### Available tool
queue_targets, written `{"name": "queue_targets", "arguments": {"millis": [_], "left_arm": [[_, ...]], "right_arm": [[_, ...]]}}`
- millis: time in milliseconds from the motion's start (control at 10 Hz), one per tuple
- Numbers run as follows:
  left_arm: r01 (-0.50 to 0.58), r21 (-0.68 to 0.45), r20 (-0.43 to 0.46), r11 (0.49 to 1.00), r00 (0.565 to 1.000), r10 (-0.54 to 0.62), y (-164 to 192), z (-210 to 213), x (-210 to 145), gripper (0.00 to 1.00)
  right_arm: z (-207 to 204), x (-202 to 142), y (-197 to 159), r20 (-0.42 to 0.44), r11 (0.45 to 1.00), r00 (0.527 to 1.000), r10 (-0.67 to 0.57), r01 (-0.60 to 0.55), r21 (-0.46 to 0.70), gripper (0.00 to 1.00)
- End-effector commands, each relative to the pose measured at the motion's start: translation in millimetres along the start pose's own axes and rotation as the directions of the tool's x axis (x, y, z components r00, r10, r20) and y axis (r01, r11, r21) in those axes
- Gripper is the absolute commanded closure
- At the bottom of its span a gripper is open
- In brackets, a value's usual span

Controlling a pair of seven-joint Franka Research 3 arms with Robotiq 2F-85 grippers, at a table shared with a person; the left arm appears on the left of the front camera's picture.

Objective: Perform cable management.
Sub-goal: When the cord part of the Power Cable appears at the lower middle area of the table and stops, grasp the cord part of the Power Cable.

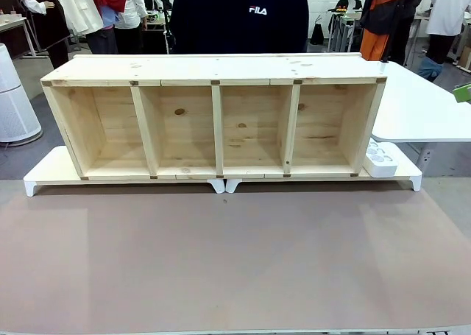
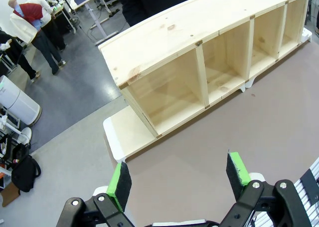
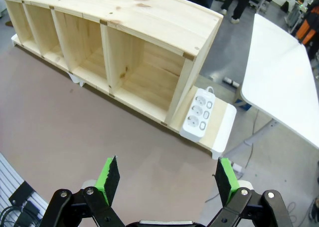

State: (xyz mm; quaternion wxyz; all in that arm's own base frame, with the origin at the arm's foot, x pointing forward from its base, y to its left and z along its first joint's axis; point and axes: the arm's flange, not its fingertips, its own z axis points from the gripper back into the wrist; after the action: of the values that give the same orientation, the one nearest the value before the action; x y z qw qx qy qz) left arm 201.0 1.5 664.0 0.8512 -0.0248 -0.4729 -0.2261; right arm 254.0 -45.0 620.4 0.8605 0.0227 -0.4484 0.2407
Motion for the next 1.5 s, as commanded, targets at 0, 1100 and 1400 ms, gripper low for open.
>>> {"name": "queue_targets", "arguments": {"millis": [0, 1100, 1400], "left_arm": [[-0.014, -0.001, 0.013, 1.0, 1.0, 0.014, -1.1, -0.3, 2.1, 0.0], [-0.014, -0.001, 0.013, 1.0, 1.0, 0.014, -1.1, -0.3, 2.1, 0.0], [-0.014, -0.001, 0.013, 1.0, 1.0, 0.014, -1.1, -0.3, 2.1, 0.0]], "right_arm": [[-4.7, 2.9, -0.1, 0.004, 1.0, 1.0, 0.003, -0.003, -0.008, 0.0], [-4.7, 2.9, -0.1, 0.004, 1.0, 1.0, 0.003, -0.003, -0.008, 0.0], [-4.7, 2.9, -0.1, 0.004, 1.0, 1.0, 0.003, -0.003, -0.008, 0.0]]}}
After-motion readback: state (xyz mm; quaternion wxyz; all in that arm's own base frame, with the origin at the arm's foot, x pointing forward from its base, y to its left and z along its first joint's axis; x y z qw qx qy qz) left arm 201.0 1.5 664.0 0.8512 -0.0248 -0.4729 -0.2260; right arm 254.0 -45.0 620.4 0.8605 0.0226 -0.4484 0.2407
